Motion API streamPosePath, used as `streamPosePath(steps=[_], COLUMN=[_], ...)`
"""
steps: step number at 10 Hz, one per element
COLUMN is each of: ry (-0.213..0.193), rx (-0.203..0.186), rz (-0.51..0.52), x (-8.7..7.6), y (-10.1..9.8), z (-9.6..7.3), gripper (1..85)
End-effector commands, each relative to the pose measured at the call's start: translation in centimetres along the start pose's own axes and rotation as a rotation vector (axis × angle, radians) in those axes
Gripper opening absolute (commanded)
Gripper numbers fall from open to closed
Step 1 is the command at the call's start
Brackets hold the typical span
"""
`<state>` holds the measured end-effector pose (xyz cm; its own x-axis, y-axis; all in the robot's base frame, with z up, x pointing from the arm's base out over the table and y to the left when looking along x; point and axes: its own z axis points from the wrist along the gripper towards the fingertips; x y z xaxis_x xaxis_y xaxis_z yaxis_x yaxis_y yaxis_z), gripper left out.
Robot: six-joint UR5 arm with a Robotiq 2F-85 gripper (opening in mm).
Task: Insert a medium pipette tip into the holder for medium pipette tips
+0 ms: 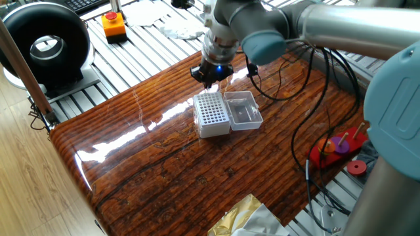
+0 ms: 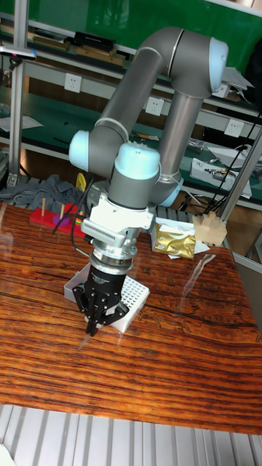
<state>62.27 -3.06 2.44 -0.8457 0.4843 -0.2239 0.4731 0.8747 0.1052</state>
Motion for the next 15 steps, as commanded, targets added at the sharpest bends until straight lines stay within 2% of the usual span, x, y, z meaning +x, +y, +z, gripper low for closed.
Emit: streamPosePath(steps=[1, 2, 4, 5, 7, 8, 11, 12, 15], ry=[0.055, 0.077, 0.119, 0.115, 0.129, 0.156, 0.234, 0.243, 0.268], rx=[-0.003, -0.007, 0.015, 0.012, 0.001, -0.017, 0.016, 0.006, 0.009], rz=[-0.01, -0.013, -0.037, -0.043, -0.034, -0.023, -0.049, -0.038, -0.032], x=[-0.6, -0.8, -1.6, -2.1, -1.9, -1.2, 0.6, 0.8, 1.3], y=[0.7, 0.9, 1.1, 1.5, 1.9, 2.5, 2.7, 3.3, 3.5], z=[-1.8, -2.5, -4.5, -5.0, -5.1, -5.3, -6.4, -6.6, -6.8], gripper=[3.0, 3.0, 3.0, 2.7, 2.0, 2.0, 2.0, 1.0, 1.0])
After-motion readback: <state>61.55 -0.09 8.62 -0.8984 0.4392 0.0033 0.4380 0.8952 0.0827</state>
